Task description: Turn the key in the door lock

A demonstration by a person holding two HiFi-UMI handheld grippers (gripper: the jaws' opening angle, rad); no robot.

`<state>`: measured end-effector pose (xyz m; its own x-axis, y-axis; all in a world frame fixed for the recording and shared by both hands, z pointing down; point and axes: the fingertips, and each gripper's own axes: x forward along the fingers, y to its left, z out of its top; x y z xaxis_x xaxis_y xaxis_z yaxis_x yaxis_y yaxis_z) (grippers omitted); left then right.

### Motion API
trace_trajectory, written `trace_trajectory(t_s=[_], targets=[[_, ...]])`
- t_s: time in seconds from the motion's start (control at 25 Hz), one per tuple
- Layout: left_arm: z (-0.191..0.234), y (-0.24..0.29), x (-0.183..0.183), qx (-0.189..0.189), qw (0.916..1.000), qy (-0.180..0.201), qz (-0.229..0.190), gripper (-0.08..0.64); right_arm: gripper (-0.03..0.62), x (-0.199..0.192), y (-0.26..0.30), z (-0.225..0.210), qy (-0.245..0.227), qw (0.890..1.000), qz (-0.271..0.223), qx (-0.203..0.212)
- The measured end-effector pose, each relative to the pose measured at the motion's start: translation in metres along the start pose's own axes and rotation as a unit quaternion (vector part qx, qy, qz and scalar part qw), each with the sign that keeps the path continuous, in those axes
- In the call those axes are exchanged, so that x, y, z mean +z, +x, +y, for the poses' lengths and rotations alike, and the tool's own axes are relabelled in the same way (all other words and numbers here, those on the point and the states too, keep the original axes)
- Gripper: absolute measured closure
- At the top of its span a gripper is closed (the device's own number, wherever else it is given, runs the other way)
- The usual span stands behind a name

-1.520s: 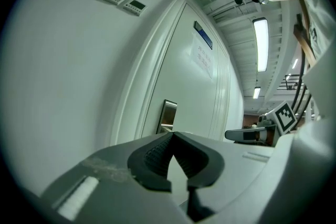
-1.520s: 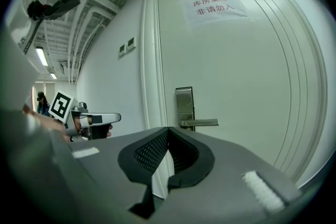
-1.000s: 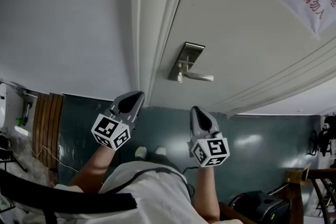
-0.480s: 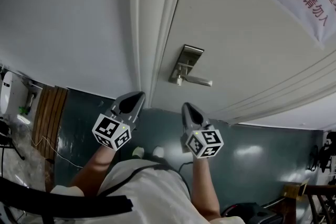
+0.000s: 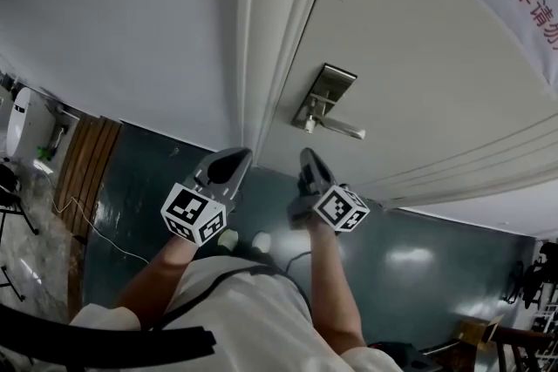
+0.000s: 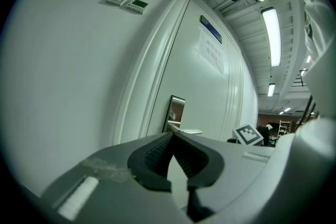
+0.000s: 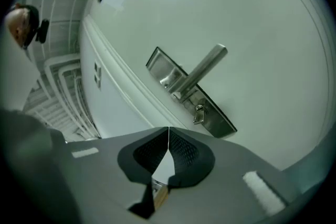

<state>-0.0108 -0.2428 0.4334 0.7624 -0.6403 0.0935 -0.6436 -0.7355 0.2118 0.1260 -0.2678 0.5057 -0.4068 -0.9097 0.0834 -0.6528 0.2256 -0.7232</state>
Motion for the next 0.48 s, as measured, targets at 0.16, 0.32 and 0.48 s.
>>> trace_trajectory(t_s=[0.16, 0.32, 0.48], targets=[[-0.002, 0.005, -0.004, 0.000, 1.0000, 0.001, 0.007, 0.555, 0.572, 0.000, 0.006, -0.023, 0.102, 0.994, -0.038, -0.010], [-0.003, 0.012, -0.007, -0.001, 0.9999, 0.004, 0.014, 0.555, 0.535, 0.003, 0.015, -0.041, 0.153, 0.986, -0.067, 0.002], [-0.007, 0.019, -0.011, -0.008, 0.9997, 0.004, 0.022, 0.555, 0.492, 0.001, 0.021, -0.057, 0.231, 0.968, -0.098, 0.016]])
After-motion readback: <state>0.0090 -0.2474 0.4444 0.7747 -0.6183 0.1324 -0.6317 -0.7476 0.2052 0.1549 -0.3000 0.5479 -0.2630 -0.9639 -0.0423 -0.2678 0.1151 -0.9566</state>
